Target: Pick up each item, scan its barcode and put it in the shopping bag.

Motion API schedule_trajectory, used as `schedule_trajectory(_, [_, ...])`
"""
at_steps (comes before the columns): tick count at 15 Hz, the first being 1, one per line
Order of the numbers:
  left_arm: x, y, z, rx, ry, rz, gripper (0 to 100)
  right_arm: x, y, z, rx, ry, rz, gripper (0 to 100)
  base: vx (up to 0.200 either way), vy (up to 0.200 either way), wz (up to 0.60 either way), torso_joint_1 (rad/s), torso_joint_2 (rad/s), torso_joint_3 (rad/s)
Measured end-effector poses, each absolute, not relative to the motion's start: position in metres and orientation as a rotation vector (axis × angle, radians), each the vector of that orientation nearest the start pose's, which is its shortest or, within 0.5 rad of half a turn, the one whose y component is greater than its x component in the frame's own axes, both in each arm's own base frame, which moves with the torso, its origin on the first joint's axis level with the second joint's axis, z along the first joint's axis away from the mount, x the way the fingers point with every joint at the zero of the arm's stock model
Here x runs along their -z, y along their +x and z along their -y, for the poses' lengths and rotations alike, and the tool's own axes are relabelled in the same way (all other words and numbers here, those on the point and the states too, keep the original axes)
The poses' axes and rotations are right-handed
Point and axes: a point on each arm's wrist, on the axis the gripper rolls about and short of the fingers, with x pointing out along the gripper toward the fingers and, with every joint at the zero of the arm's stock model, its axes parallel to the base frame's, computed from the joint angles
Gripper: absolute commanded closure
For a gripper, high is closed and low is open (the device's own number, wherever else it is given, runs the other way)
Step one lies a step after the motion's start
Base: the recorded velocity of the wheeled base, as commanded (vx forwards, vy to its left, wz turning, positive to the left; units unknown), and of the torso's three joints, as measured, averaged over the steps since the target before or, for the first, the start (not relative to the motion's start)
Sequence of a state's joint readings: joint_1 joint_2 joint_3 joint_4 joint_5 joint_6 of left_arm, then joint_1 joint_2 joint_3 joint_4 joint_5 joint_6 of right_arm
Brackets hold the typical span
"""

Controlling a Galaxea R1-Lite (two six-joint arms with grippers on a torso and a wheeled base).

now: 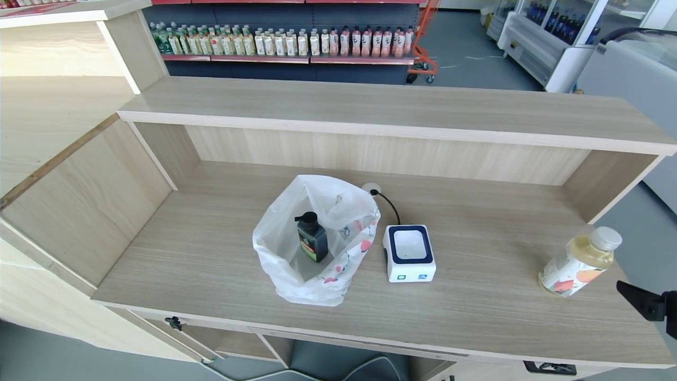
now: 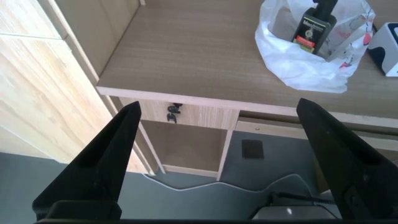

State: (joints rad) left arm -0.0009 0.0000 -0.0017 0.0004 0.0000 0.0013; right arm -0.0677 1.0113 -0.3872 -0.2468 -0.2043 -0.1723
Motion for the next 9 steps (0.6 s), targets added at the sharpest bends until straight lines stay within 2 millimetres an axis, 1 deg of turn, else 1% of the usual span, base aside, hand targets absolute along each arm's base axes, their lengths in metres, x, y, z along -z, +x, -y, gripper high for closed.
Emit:
schedule_trajectory(7, [-0.076, -0.023, 0.0, 0.0, 0.003, 0.0, 0, -0.164, 0.111, 0.015, 0.245, -0.181, -0.459, 0, 0.0, -0.2, 0.0, 0.004, 0.0, 0.004])
schedule_trajectory(9, [-0.076, -0.023, 0.0, 0.0, 0.002, 0.0, 0, -0.158, 0.111, 0.012, 0.227, -0.097, -0.468, 0, 0.0, 0.0, 0.0, 0.0, 0.0, 0.0])
